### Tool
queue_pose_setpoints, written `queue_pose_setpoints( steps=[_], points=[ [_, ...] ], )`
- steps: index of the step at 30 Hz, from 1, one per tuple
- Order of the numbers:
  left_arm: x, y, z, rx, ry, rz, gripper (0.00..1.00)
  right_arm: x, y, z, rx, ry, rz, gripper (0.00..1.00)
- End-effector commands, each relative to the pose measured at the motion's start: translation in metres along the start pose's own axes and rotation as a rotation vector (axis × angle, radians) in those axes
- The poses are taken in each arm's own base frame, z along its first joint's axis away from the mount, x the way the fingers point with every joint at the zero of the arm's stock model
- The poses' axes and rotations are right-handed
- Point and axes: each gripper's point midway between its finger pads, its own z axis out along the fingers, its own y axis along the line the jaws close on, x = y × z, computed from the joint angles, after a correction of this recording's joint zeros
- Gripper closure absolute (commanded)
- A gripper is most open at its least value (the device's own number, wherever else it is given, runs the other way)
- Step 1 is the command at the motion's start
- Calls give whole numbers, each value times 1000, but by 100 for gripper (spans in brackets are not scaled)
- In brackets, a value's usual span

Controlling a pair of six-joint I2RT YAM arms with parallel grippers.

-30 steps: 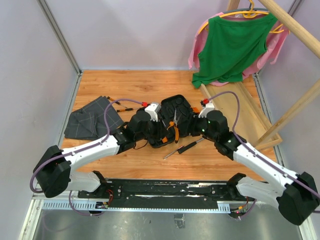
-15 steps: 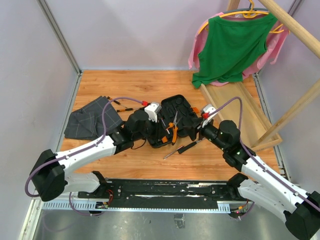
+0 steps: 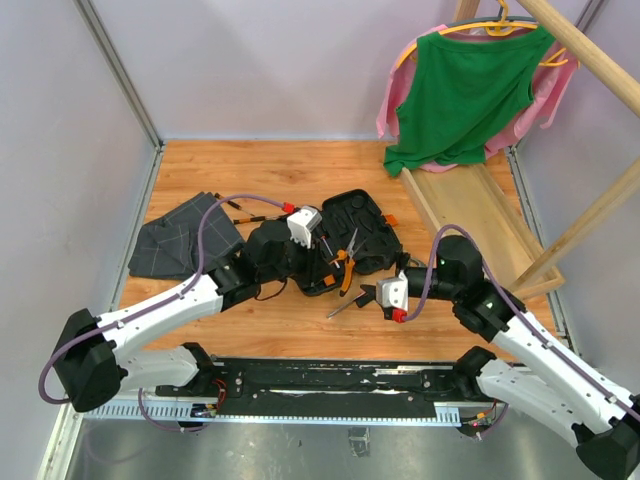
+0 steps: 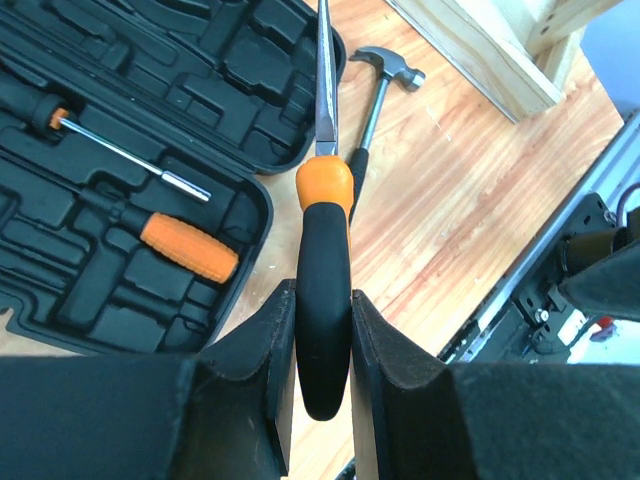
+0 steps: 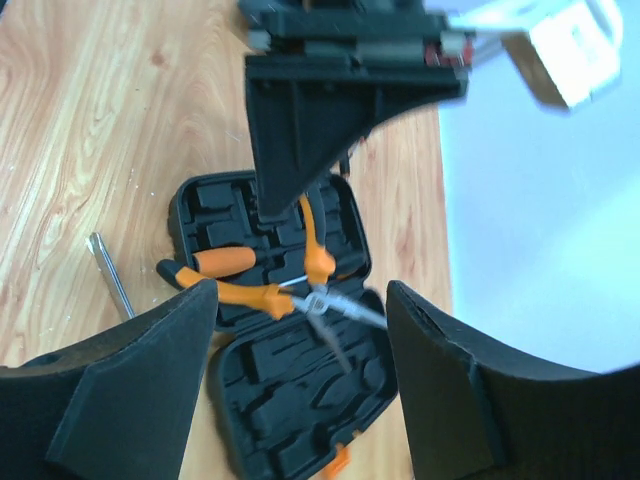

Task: Sort the tools into containers
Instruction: Pick up the pliers at the center of the board.

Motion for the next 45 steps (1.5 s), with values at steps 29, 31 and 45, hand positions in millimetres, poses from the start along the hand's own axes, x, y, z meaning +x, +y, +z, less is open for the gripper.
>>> queue_pose_setpoints(
  steps=[29,31,45],
  points=[
    [-15,-53,-26,262,5,86,99,65,-2,38,-303,413,-601,27],
    [-15,-56,-28,277,5,89,100,68,-1,40,-301,416,-586,29],
    [-16,-59,-34,300,-6,95,99,77,3,38,-264,444,-527,59]
  ],
)
